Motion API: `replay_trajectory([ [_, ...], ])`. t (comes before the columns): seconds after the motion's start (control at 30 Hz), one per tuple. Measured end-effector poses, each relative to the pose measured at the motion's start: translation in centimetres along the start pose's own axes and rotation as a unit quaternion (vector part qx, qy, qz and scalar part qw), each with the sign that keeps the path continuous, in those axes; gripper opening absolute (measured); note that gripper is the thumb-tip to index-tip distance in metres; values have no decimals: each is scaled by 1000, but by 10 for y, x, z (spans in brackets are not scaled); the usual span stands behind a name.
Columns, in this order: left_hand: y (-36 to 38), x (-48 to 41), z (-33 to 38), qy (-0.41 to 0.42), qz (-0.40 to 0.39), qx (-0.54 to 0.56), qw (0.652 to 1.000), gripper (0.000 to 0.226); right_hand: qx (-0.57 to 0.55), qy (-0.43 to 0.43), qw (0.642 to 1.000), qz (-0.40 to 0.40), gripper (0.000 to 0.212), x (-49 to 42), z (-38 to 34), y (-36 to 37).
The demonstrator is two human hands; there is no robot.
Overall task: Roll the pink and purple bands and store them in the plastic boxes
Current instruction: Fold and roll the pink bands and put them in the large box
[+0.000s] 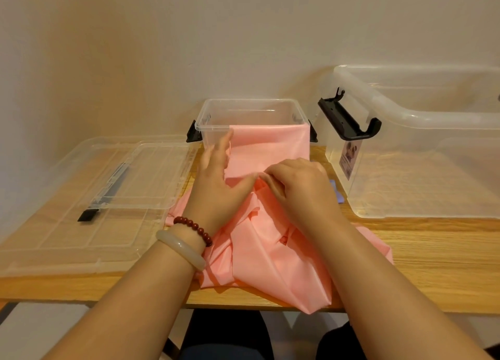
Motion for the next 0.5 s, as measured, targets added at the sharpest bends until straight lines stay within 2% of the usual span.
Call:
replay_trajectory([
  [0.03, 1, 1, -1, 26, -16, -21, 999, 71, -3, -5, 1000, 7, 30, 3, 0, -1],
  [0.07, 2, 3, -1, 50, -33, -33, 998, 66, -6, -8, 1000, 11, 32, 6, 1, -2],
  [0.17, 2, 6, -10, 61, -30, -30, 997, 26, -27, -14, 999, 23, 36, 12, 4, -5],
  [0.33, 2, 14, -8, 94, -10, -28, 995, 23, -42, -6, 999, 30, 31, 23, 10, -10],
  [0.43, -2, 18, -10, 105, 5, -28, 994, 18, -61, 37, 997, 20, 28, 31, 23, -10],
  [0.5, -7, 20, -12, 104, 16, -25, 994, 15, -94, 70, 992, 38, 19, 35, 31, -13],
])
Point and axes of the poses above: each hand's wrist, its own x-axis away from the middle knuckle, its own y-axis out of the palm, z = x × y, the point moved 6 cm from there along -x, towards the middle knuckle, and after that the axes turned 4 degrees about x, right-handed, at the moved point
